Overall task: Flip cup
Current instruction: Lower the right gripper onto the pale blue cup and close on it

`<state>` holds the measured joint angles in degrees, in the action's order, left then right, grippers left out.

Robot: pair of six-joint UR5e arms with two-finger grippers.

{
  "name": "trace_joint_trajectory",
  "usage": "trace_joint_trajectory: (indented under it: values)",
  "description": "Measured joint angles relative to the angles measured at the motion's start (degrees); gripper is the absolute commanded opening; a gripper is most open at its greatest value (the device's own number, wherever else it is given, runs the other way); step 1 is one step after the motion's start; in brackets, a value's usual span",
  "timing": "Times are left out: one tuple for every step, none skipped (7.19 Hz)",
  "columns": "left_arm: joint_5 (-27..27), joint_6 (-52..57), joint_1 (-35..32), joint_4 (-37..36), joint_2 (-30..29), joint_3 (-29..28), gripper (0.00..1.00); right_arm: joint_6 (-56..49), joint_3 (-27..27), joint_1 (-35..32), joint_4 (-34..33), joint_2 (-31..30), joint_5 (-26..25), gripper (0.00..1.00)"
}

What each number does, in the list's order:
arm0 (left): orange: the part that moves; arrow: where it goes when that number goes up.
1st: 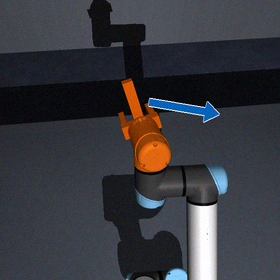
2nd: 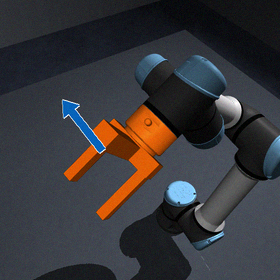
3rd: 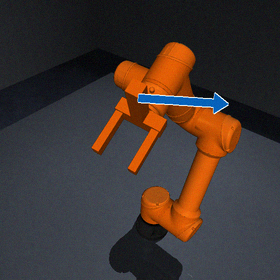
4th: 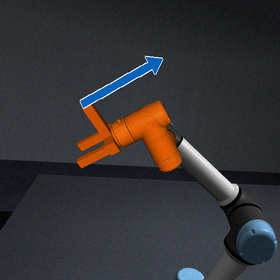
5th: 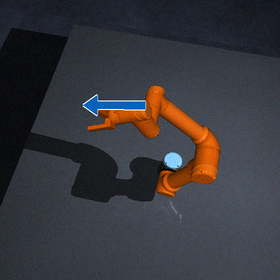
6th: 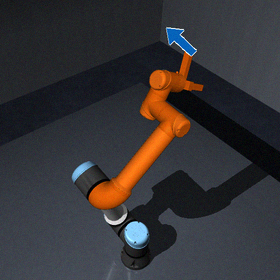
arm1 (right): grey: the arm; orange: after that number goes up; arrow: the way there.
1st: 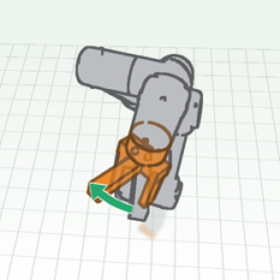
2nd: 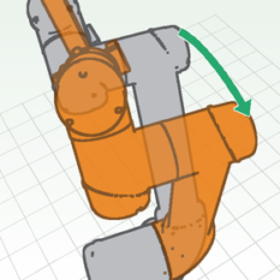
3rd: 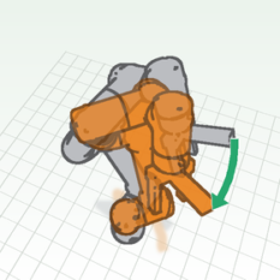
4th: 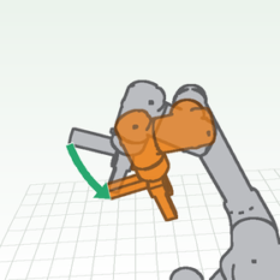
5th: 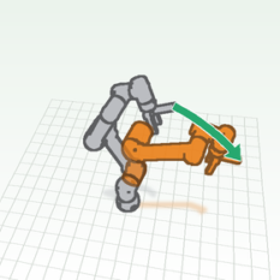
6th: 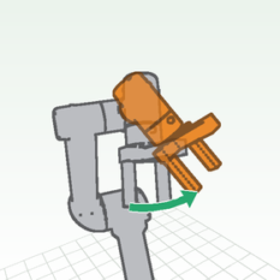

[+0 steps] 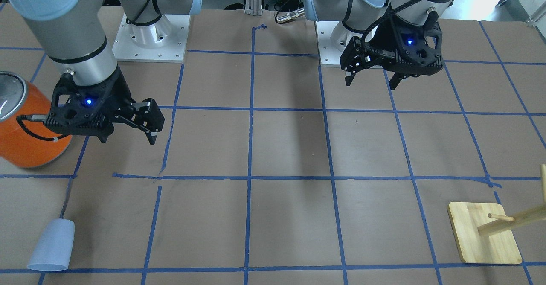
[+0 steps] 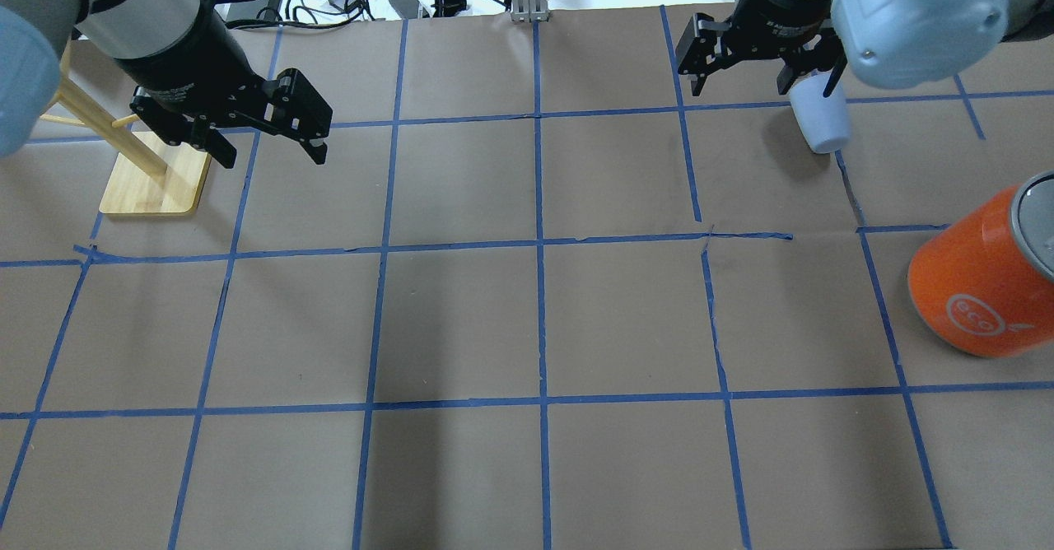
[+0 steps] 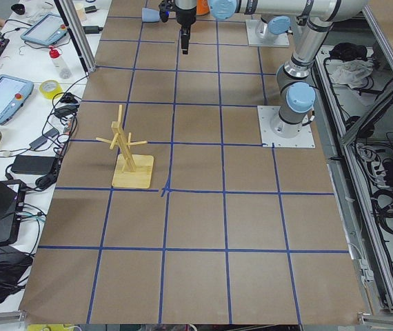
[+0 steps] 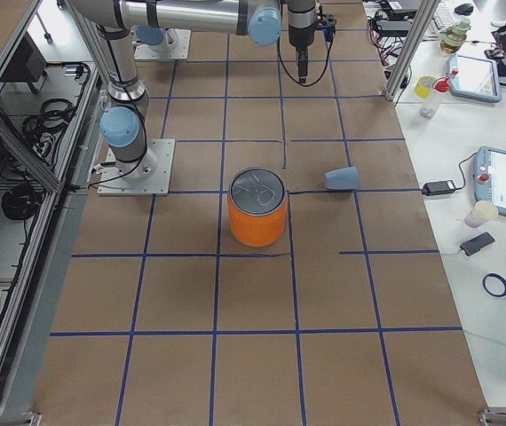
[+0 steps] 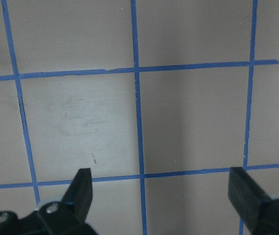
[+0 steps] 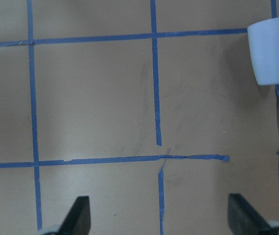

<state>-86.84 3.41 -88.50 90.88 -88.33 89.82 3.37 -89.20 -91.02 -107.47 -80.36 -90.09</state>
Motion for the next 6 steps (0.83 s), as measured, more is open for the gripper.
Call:
trace_joint_trajectory:
  values:
    - [0.0, 0.0, 0.0, 0.0, 0.0, 0.0, 1.00, -0.7, -1.1, 1.3, -4.0, 2.8, 0.0, 1.00]
    - [0.0, 0.0, 0.0, 0.0, 0.0, 0.0, 1.00, -1.5, -1.3, 3.6, -6.5, 6.3, 0.1, 1.00]
    - [0.0, 0.0, 0.0, 0.0, 0.0, 0.0, 1.00, -2.8, -1.1, 6.6, -7.5, 9.5, 0.2, 1.00]
    - [0.0, 0.0, 0.0, 0.0, 0.0, 0.0, 1.00, -5.8, -0.8, 9.7, -8.6, 11.9, 0.3, 1.00]
    - [0.0, 0.0, 0.0, 0.0, 0.0, 0.0, 1.00, -9.4, -0.6, 12.5, -10.7, 14.1, 0.3, 1.00]
    - [0.0, 0.0, 0.0, 0.0, 0.0, 0.0, 1.00, -12.9, 0.2, 15.2, -13.5, 16.8, 0.3, 1.00]
